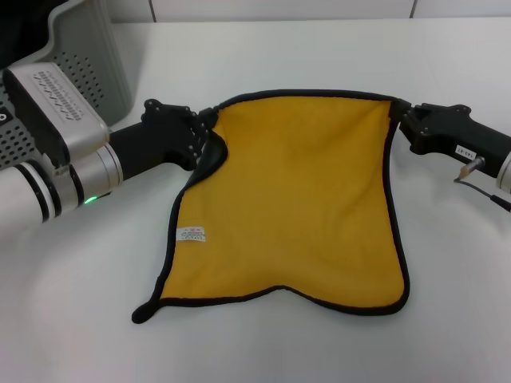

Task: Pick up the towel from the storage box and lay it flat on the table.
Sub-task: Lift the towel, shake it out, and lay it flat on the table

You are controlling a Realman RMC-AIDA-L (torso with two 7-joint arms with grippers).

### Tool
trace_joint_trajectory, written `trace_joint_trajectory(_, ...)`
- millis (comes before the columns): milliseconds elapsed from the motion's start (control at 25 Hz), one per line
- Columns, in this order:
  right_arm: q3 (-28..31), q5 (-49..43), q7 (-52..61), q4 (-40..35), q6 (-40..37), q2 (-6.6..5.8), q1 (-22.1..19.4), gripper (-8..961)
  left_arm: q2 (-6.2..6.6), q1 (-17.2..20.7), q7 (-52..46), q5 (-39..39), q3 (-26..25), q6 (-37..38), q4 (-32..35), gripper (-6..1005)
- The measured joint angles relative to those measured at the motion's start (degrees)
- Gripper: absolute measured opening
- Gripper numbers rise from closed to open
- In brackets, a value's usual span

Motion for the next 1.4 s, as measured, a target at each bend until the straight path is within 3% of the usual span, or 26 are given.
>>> trace_joint_trajectory(320,0.0,0.0,0.0,0.1,0.5,-0.02,-0.2,13,0.01,-0.4,7.7,1.8,0.0,-0.6,1.8,91)
trace_joint_trajectory(760,0.1,0.3,0.3,0.2,2.9,0.16,-0.2,14,-0.56,-0.6,30.8,1.6,0.0,-1.3,1.5,95)
trace_joint_trajectory(1120,0.1,0.3,0.5,0.2,3.4,0.34,-0.2,15,-0.57,-1.0,50.2,-5.5,0.1,-3.1,-1.2,99)
trace_joint_trajectory(1400,0.1,0.4,0.6,0.2,3.4,0.42,0.0,15,-0.56,-2.2,59.4,-6.1,0.1,-3.8,-3.4,102)
